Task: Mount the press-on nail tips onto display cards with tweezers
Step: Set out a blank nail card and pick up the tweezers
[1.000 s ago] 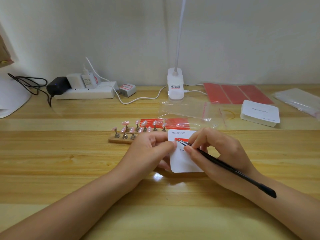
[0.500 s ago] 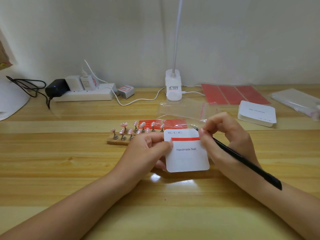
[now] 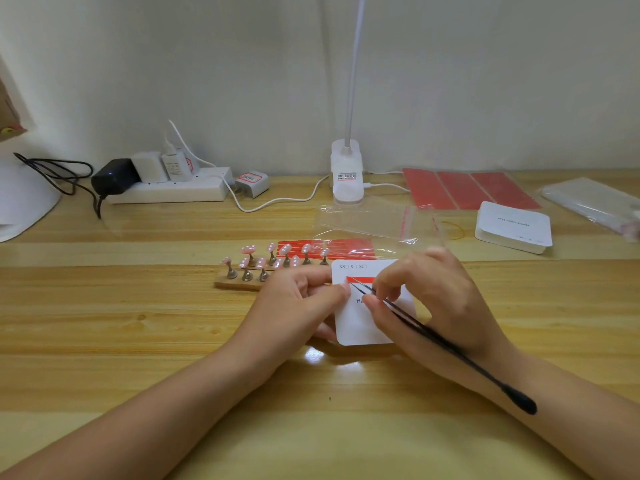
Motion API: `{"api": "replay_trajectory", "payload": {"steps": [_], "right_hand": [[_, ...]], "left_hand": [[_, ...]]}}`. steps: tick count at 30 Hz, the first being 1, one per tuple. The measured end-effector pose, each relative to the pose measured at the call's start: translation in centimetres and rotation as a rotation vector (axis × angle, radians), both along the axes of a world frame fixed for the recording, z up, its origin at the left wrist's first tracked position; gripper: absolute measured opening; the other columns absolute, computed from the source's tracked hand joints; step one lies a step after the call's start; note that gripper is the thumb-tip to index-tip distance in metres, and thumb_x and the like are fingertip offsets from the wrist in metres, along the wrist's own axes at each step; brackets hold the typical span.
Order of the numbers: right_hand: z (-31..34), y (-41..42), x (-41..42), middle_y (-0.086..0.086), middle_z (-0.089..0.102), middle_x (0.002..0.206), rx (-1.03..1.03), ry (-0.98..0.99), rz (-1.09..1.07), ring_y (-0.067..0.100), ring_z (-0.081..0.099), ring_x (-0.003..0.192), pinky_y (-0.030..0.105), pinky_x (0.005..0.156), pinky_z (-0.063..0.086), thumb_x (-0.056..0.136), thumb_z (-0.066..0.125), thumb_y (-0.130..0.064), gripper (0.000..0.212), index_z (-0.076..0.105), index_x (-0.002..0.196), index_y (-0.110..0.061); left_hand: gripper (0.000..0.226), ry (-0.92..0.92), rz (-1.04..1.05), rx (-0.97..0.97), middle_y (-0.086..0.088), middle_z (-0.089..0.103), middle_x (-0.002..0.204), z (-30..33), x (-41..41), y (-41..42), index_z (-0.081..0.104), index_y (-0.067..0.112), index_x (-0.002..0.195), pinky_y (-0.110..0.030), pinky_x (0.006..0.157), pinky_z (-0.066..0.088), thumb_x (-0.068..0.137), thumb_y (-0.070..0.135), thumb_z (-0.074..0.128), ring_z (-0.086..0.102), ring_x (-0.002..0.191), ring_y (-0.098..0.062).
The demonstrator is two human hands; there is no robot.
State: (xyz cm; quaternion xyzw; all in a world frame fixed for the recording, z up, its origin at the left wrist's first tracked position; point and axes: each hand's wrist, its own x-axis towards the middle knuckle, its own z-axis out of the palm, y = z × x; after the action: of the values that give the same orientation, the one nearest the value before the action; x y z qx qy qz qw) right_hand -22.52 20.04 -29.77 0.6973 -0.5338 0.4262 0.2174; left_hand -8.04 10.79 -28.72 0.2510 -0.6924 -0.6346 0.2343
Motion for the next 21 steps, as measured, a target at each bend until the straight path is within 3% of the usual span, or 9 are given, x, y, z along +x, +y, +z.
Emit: {"api": "replay_trajectory", "payload": {"steps": [6,16,21], "right_hand": [[-0.05,-0.03,0.07,-0.003,0.058,0.064,0.003,0.007,0.003,0.008,0.049,0.061,0.035,0.066,0.041,0.081,0.058,-0.011,0.013,0.060,0.068,-0.007],[0.00,-0.09,0.28,-0.003,0.059,0.066,0.010,-0.012,0.006,0.006,0.047,0.067,0.029,0.069,0.040,0.080,0.056,-0.007,0.012,0.062,0.069,-0.006],[-0.04,-0.04,0.07,0.000,0.059,0.064,0.000,-0.055,0.004,0.008,0.047,0.066,0.021,0.070,0.039,0.080,0.053,-0.005,0.012,0.060,0.071,-0.005]], "left_hand": [[0.023,-0.010,-0.011,-0.014,0.000,0.073,0.080,-0.05,0.03,-0.05,0.069,0.012,0.102,-0.026,0.056,0.057,0.091,0.003,0.050,0.070,0.075,-0.015],[0.024,-0.002,-0.019,-0.028,0.003,0.072,0.072,0.03,0.05,0.12,0.069,0.016,0.091,-0.023,0.053,0.055,0.091,0.001,0.049,0.068,0.065,-0.012],[0.025,0.004,-0.002,-0.010,-0.004,0.074,0.084,0.00,0.04,0.09,0.068,0.014,0.102,-0.025,0.055,0.057,0.090,0.002,0.050,0.070,0.072,-0.016]]}}
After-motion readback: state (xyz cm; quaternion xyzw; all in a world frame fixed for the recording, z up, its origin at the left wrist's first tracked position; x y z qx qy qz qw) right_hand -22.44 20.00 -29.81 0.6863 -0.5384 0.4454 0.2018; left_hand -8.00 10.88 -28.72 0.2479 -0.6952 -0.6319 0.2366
